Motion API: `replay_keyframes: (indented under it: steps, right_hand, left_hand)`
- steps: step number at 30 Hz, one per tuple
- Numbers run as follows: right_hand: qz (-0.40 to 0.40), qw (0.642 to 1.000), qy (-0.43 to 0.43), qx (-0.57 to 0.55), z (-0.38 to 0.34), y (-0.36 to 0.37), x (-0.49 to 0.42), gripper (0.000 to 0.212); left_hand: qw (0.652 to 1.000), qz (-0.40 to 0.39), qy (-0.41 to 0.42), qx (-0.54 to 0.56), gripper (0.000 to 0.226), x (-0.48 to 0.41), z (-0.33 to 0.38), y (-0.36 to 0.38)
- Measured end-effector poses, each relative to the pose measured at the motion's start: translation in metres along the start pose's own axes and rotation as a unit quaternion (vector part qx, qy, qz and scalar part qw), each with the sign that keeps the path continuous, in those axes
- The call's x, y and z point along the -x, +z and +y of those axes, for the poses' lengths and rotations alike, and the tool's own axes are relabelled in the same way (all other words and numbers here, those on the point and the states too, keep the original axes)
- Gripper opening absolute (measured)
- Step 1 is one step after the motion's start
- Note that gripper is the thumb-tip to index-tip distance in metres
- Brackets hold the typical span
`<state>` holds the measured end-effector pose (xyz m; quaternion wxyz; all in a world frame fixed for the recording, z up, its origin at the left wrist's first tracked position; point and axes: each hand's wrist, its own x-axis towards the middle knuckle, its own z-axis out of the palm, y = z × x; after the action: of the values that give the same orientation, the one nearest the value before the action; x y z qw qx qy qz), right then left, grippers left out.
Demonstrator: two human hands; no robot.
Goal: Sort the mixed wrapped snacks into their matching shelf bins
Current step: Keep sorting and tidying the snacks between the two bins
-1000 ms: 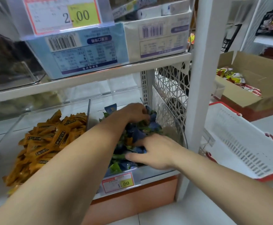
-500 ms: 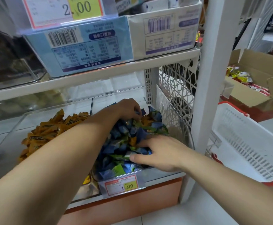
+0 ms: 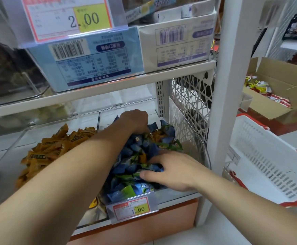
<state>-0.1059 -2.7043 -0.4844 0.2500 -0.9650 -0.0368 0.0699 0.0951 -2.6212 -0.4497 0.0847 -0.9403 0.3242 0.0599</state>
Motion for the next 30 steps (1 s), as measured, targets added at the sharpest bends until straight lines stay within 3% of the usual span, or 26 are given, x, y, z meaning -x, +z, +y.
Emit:
replay_keyframes:
  steps: [5, 8, 13, 18, 28, 30]
  right_hand:
    - [0.008, 1.0, -0.006, -0.001, 0.004, 0.001, -0.001, 0.079]
    - [0.009, 1.0, -0.01, -0.005, 0.005, 0.0, -0.001, 0.077]
    - [0.013, 1.0, -0.02, -0.011, 0.006, 0.001, -0.001, 0.074]
    - [0.016, 1.0, -0.019, -0.01, 0.005, 0.001, -0.003, 0.073]
    - [0.031, 0.999, -0.011, -0.017, 0.006, -0.004, 0.0, 0.063]
    - [0.049, 0.999, -0.006, 0.014, 0.007, -0.004, 0.001, 0.061]
  left_hand:
    - [0.998, -0.061, -0.022, -0.004, 0.051, -0.005, 0.008, 0.009]
    - [0.997, -0.072, 0.011, 0.007, 0.041, -0.008, 0.007, 0.013]
    - [0.969, -0.023, 0.085, 0.231, 0.042, -0.005, -0.001, 0.015]
    - [0.978, 0.029, 0.122, 0.169, 0.03, -0.01, 0.014, 0.029]
    - [0.987, 0.023, 0.101, 0.125, 0.073, -0.02, 0.028, 0.05]
    - [0.987, 0.025, 0.099, 0.128, 0.073, -0.02, 0.029, 0.05]
